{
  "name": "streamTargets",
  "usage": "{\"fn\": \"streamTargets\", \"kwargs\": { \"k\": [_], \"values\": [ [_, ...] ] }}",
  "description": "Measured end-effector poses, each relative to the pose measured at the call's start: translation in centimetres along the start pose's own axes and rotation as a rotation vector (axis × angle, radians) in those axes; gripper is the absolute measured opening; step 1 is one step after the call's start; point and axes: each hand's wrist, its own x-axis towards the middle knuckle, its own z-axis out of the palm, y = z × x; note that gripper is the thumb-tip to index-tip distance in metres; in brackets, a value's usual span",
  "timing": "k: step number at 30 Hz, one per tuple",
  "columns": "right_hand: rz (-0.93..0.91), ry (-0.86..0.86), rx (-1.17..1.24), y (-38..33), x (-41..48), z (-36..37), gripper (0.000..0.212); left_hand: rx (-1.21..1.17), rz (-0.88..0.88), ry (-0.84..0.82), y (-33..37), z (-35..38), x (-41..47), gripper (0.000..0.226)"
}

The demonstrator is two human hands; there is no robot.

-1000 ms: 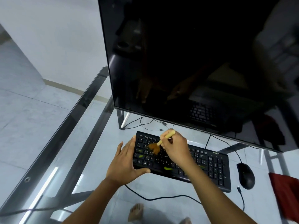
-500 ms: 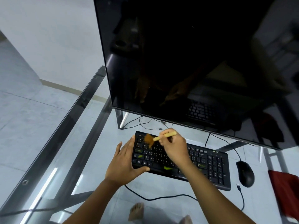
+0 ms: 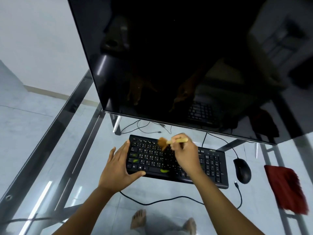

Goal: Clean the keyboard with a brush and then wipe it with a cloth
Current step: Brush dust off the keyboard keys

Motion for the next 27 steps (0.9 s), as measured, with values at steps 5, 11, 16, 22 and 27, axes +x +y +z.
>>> {"fn": "streamTargets", "kwargs": {
  "k": [5, 11, 16, 22, 27],
  "values": [
    [0.092, -0.270, 0.027, -0.1, -0.3, -1.0, 0.014, -0.026, -0.032, 0.018, 0.2, 0.2, -0.1, 0.111],
    [0.099, -0.183, 0.126, 0.2, -0.9, -2.1, 0.013, 0.010, 0.025, 0.050, 3.4, 0.5, 0.5, 0.095],
    [0.061, 0.102, 0.022, 1.4, -0.9, -3.4, 0.018, 0.176, 0.163, -0.205, 6.6, 0.9, 2.4, 0.108],
    [0.068, 0.114, -0.018, 2.6, -1.8, -4.2, 0.015, 0.258, 0.178, -0.301, 7.7, 2.1, 4.0, 0.117],
    [0.078, -0.010, 0.019, 3.9, -2.5, -4.7, 0.016, 0.249, 0.117, -0.351, 8.0, 3.1, 4.5, 0.118]
  ]
}}
